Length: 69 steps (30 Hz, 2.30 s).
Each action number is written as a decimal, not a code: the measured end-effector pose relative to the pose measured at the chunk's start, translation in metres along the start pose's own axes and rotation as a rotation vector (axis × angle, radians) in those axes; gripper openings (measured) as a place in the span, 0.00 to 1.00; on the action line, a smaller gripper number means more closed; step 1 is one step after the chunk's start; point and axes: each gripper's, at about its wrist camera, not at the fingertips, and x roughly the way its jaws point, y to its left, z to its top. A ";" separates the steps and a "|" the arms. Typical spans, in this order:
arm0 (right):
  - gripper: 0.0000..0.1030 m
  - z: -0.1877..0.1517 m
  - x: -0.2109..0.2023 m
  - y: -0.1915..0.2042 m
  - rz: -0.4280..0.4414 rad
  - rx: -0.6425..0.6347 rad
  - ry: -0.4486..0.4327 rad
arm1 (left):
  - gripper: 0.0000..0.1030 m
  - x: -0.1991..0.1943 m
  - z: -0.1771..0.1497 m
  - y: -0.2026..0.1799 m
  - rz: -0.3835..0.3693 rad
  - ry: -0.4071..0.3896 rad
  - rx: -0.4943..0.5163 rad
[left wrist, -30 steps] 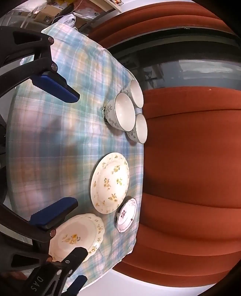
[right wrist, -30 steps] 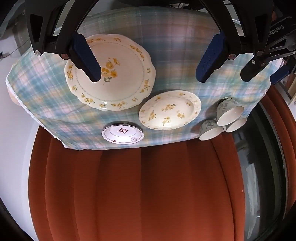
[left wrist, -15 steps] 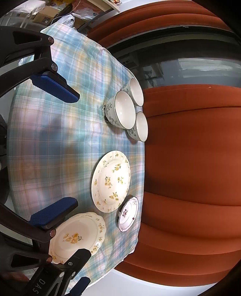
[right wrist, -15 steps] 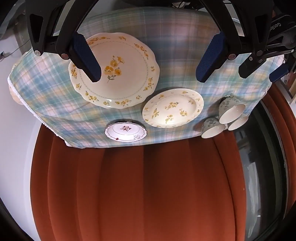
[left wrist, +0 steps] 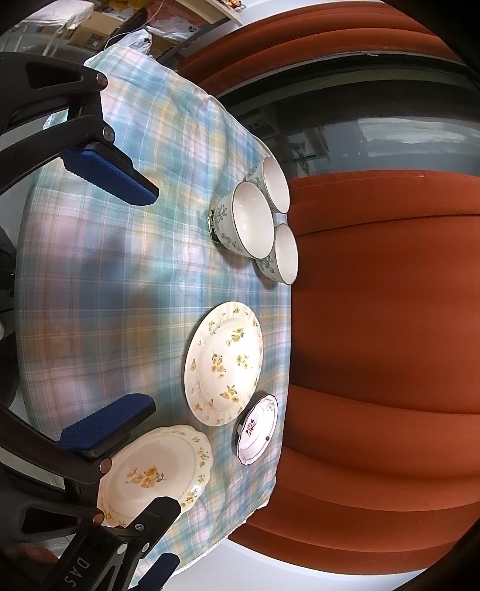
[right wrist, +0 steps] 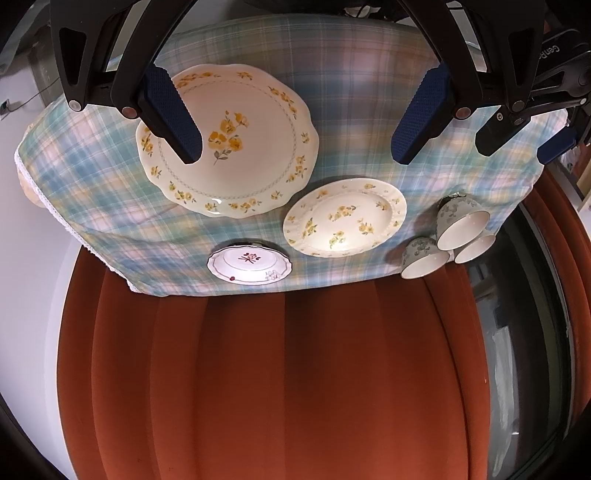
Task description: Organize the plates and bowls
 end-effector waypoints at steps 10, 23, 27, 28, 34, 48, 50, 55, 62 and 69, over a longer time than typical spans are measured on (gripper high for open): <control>1.00 -0.001 0.002 -0.003 -0.002 -0.003 0.001 | 1.00 0.002 -0.003 -0.001 0.003 0.002 0.001; 1.00 0.000 0.006 -0.005 0.000 -0.003 0.004 | 1.00 0.007 -0.001 -0.002 0.007 0.009 0.001; 1.00 0.000 0.005 -0.004 -0.001 -0.003 0.004 | 1.00 0.007 -0.001 -0.002 0.007 0.009 0.001; 1.00 0.000 0.006 -0.004 -0.001 -0.003 0.003 | 1.00 0.007 -0.001 -0.002 0.007 0.008 0.001; 1.00 0.000 0.006 -0.005 -0.001 -0.005 0.004 | 1.00 0.007 -0.001 -0.002 0.009 0.009 0.001; 1.00 0.001 0.007 -0.004 -0.003 -0.004 0.002 | 1.00 0.010 -0.002 0.001 0.011 0.017 0.003; 1.00 0.002 0.010 -0.003 -0.001 -0.006 0.009 | 1.00 0.013 -0.002 0.004 0.010 0.023 -0.005; 1.00 0.005 0.008 0.008 -0.007 -0.037 0.002 | 0.99 0.016 0.001 0.012 0.014 0.025 -0.007; 1.00 0.010 0.016 0.033 -0.025 -0.058 0.009 | 0.98 0.027 0.016 0.028 -0.005 0.027 0.005; 1.00 0.022 0.026 0.050 -0.051 -0.006 0.035 | 0.97 0.040 0.040 0.039 -0.061 0.043 0.049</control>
